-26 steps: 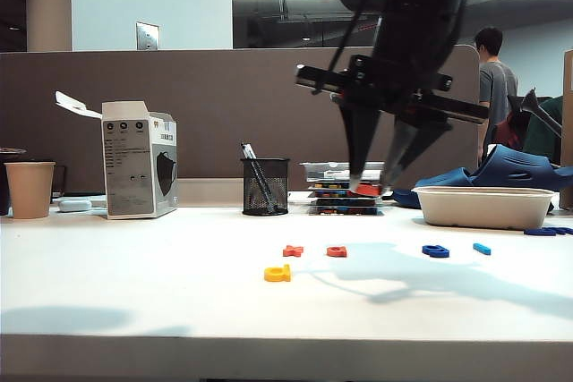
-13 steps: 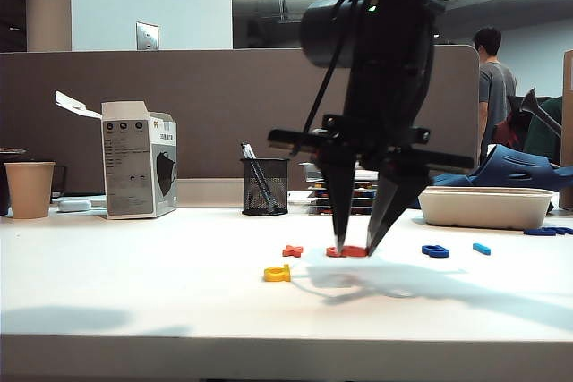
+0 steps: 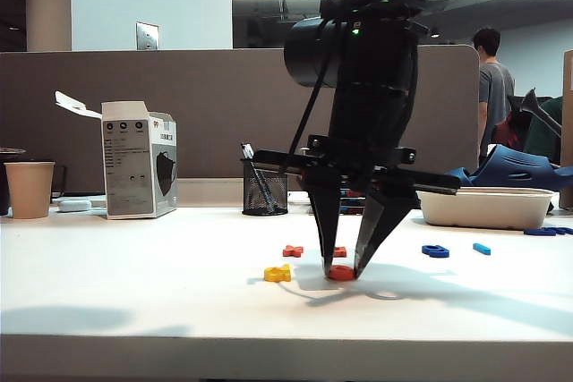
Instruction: Select the appropriate letters from the row of letter magnets placed on the table to arrange into the word "dog".
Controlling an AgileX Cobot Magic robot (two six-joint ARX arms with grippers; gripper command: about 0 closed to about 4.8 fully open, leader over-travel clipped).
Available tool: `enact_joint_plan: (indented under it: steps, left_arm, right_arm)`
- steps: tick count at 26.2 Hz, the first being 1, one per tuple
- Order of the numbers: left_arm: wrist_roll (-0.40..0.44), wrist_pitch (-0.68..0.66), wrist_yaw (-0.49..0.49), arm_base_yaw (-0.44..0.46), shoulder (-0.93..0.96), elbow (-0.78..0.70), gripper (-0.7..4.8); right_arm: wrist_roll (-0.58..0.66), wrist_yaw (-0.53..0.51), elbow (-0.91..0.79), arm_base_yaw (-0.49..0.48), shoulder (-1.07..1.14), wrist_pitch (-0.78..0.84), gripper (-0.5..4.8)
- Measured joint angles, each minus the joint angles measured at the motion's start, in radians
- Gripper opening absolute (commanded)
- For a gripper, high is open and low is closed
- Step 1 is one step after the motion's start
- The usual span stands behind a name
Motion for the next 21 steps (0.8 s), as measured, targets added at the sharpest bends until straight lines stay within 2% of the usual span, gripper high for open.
enact_joint_plan:
  steps: [17,21]
  left_arm:
    - [0.000,0.000,0.000,0.000,0.000,0.000,-0.05]
    - [0.000,0.000,0.000,0.000,0.000,0.000,-0.05]
  right_arm:
    - [0.000,-0.001,0.000,0.000,0.000,-0.011,1.03]
    - [0.000,-0.001,0.000,0.000,0.000,-0.011,1.18]
